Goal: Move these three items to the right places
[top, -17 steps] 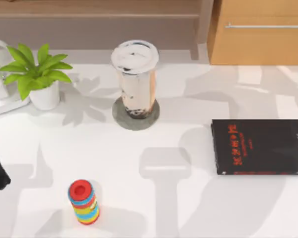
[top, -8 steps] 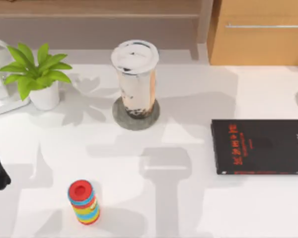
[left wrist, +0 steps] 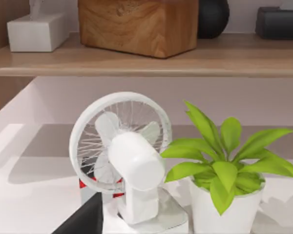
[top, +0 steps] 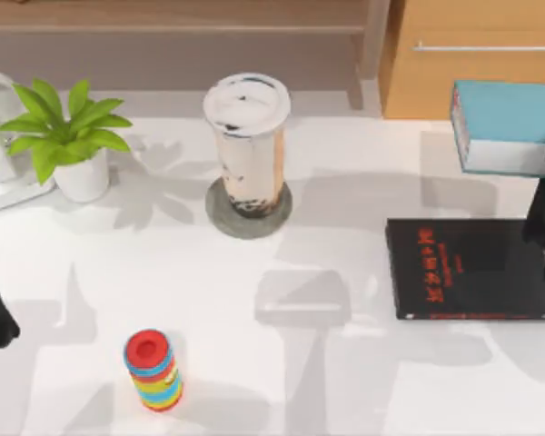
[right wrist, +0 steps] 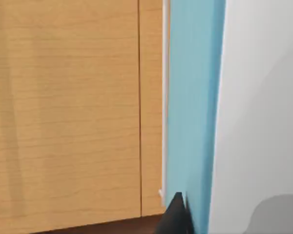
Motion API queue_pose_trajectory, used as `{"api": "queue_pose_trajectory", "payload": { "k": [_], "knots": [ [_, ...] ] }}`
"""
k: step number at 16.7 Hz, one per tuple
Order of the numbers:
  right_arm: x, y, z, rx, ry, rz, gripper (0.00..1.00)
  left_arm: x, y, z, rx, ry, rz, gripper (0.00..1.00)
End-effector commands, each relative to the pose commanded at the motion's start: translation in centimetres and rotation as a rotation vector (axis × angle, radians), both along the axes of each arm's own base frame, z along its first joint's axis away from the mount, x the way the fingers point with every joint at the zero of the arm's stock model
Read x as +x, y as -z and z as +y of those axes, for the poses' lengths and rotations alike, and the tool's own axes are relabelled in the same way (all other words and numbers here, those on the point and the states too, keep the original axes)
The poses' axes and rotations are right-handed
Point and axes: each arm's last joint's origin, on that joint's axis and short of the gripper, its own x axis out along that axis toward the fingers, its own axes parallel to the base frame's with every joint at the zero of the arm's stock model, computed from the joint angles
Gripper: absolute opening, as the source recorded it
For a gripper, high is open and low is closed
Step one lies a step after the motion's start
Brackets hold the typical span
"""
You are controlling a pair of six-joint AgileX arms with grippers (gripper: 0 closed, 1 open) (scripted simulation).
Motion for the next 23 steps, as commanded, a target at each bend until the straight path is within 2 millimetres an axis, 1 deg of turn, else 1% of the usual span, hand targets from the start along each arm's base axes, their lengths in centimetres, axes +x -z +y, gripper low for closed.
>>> {"api": "queue_pose_trajectory", "payload": {
  "k": [2,3,5,6,10,11,16,19,23],
  "knots": [
    [-2.5,3.3,1.6,0.034,-0.056,0.119,0.0,0.0,0.0,0.0,0.0,0.0,0.0,1.0],
    [-3.6,4.6,2.1,0.04,-0.077,0.169,0.0,0.0,0.0,0.0,0.0,0.0,0.0,1.0],
    [-5.2,6.2,2.6,0.041,-0.104,0.237,0.0,0.0,0.0,0.0,0.0,0.0,0.0,1.0],
    [-5.5,6.6,2.7,0.04,-0.11,0.253,0.0,0.0,0.0,0.0,0.0,0.0,0.0,1.0],
    [-5.6,6.7,2.7,0.04,-0.112,0.256,0.0,0.0,0.0,0.0,0.0,0.0,0.0,1.0],
    [-5.3,6.2,2.8,0.054,-0.108,0.236,0.0,0.0,0.0,0.0,0.0,0.0,0.0,1.0],
    [-5.1,6.8,2.7,0.04,-0.111,0.256,0.0,0.0,0.0,0.0,0.0,0.0,0.0,1.0],
    [-5.1,6.9,2.7,0.04,-0.112,0.256,0.0,0.0,0.0,0.0,0.0,0.0,0.0,1.0],
    [-5.1,6.9,2.7,0.04,-0.112,0.256,0.3,0.0,0.0,0.0,0.0,0.0,0.0,1.0]
  ]
}}
